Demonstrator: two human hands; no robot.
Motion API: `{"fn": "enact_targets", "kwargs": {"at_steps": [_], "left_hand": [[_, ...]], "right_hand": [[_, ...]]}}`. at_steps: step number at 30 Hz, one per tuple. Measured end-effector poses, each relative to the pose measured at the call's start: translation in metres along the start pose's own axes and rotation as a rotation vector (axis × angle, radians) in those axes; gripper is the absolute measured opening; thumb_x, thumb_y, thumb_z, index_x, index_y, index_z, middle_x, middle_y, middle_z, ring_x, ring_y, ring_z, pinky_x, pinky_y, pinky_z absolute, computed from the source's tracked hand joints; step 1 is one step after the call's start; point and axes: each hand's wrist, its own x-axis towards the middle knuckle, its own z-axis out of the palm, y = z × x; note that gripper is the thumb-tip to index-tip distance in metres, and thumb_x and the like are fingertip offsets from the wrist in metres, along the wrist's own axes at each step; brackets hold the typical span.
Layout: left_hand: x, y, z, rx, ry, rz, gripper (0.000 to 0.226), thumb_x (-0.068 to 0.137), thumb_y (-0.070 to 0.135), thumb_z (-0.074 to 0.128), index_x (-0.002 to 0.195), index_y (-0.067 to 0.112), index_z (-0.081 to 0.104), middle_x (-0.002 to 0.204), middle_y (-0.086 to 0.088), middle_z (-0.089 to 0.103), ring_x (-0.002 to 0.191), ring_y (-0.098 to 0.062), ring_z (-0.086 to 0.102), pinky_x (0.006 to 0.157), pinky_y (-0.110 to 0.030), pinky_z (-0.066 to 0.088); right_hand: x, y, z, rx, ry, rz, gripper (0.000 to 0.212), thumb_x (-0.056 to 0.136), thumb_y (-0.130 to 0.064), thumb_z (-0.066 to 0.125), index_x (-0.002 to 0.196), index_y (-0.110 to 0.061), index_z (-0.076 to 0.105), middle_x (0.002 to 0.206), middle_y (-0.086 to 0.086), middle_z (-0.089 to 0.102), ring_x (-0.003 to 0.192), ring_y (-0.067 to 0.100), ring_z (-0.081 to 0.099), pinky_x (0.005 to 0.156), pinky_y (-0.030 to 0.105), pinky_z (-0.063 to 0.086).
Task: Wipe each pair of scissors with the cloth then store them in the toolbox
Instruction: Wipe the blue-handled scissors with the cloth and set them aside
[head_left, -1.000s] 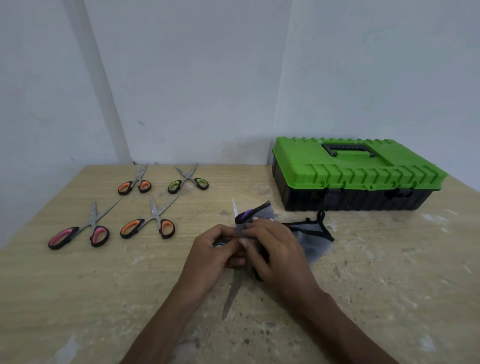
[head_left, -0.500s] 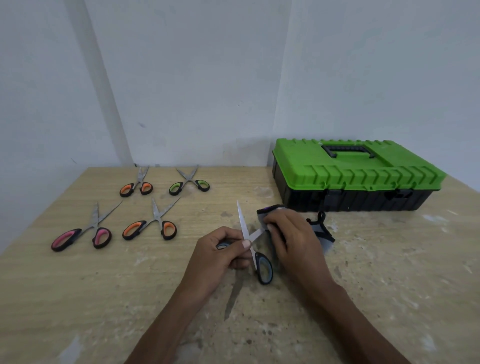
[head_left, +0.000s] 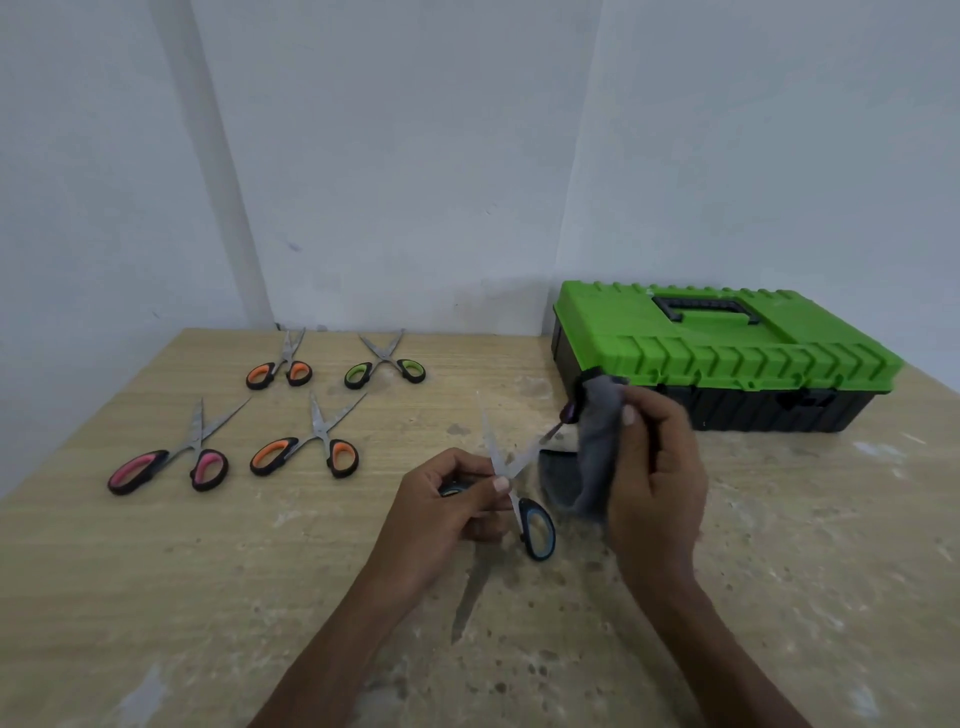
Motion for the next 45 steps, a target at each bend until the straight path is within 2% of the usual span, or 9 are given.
{"fn": "enact_targets", "kwargs": {"at_steps": [4, 6, 9, 11, 17, 23, 33, 40, 45], "left_hand": [[-0.002, -0.001, 0.003, 0.042, -0.006, 0.042, 0.009, 0.09, 0.005, 0.073, 0.096, -0.002, 0.072, 0.084, -0.014, 0.075, 0.072, -0.024, 0.074, 0.067, -0.035, 0.064], [-0.001, -0.003, 0.002, 0.062, -0.007, 0.055, 0.008, 0.09, 0.006, 0.073, 0.097, 0.002, 0.074, 0.089, -0.014, 0.076, 0.081, -0.027, 0.076, 0.07, -0.034, 0.063], [0.001, -0.004, 0.0, 0.035, 0.005, 0.044, 0.008, 0.089, 0.005, 0.074, 0.097, 0.003, 0.076, 0.09, -0.014, 0.077, 0.082, -0.028, 0.077, 0.071, -0.031, 0.063], [0.001, -0.006, 0.0, 0.033, 0.018, 0.04, 0.008, 0.09, 0.004, 0.073, 0.096, 0.003, 0.076, 0.087, -0.011, 0.078, 0.079, -0.025, 0.077, 0.071, -0.027, 0.062], [0.0, -0.006, -0.002, -0.034, 0.011, 0.012, 0.018, 0.089, -0.004, 0.071, 0.106, 0.002, 0.075, 0.094, -0.015, 0.078, 0.09, -0.026, 0.077, 0.077, -0.025, 0.062], [0.001, -0.006, -0.003, -0.034, -0.051, -0.011, 0.026, 0.09, -0.009, 0.066, 0.108, 0.007, 0.075, 0.101, -0.009, 0.08, 0.097, -0.023, 0.077, 0.083, -0.027, 0.062], [0.009, -0.008, -0.008, -0.086, -0.059, -0.048, 0.026, 0.097, -0.008, 0.055, 0.113, 0.0, 0.073, 0.112, -0.021, 0.075, 0.101, -0.032, 0.075, 0.093, -0.04, 0.06], [0.007, -0.006, -0.006, -0.102, -0.079, -0.074, 0.029, 0.1, -0.007, 0.049, 0.111, 0.004, 0.073, 0.112, -0.019, 0.076, 0.104, -0.033, 0.074, 0.086, -0.034, 0.062], [0.006, -0.003, -0.007, -0.071, -0.08, -0.069, 0.027, 0.101, -0.002, 0.05, 0.11, 0.001, 0.075, 0.11, -0.022, 0.075, 0.101, -0.031, 0.074, 0.085, -0.035, 0.062]], "right_hand": [[-0.023, 0.0, 0.032, -0.135, -0.482, -0.104, 0.036, 0.101, -0.021, 0.045, 0.134, -0.013, 0.061, 0.129, -0.001, 0.063, 0.119, 0.001, 0.056, 0.096, 0.009, 0.041], [-0.029, 0.012, 0.04, -0.24, -0.581, -0.241, 0.046, 0.096, -0.023, 0.042, 0.134, -0.008, 0.061, 0.136, 0.007, 0.06, 0.129, 0.015, 0.054, 0.107, 0.021, 0.042], [-0.025, 0.027, 0.038, -0.357, -0.53, -0.345, 0.042, 0.093, -0.025, 0.045, 0.125, -0.012, 0.069, 0.13, 0.004, 0.067, 0.129, 0.02, 0.056, 0.11, 0.047, 0.041], [-0.024, 0.032, 0.033, -0.443, -0.513, -0.379, 0.038, 0.093, -0.031, 0.046, 0.121, -0.023, 0.072, 0.126, -0.007, 0.069, 0.127, 0.012, 0.058, 0.108, 0.051, 0.031], [-0.021, 0.035, 0.019, -0.439, -0.566, -0.402, 0.03, 0.092, -0.033, 0.049, 0.109, -0.032, 0.074, 0.121, -0.016, 0.069, 0.125, 0.008, 0.056, 0.104, 0.041, 0.026], [-0.019, 0.036, 0.01, -0.436, -0.637, -0.431, 0.024, 0.094, -0.035, 0.054, 0.106, -0.031, 0.075, 0.12, -0.016, 0.067, 0.115, 0.01, 0.055, 0.093, 0.036, 0.037], [-0.016, 0.035, 0.001, -0.377, -0.639, -0.34, 0.023, 0.093, -0.024, 0.057, 0.105, -0.022, 0.076, 0.1, -0.01, 0.066, 0.092, 0.009, 0.057, 0.072, 0.035, 0.052], [-0.027, 0.025, 0.008, -0.38, -0.661, -0.395, 0.025, 0.09, -0.022, 0.059, 0.109, -0.024, 0.076, 0.1, -0.01, 0.067, 0.09, 0.011, 0.059, 0.071, 0.033, 0.05], [-0.024, 0.022, 0.008, -0.394, -0.669, -0.355, 0.018, 0.082, -0.018, 0.061, 0.09, -0.025, 0.076, 0.087, -0.012, 0.059, 0.081, 0.009, 0.05, 0.067, 0.034, 0.046]]}}
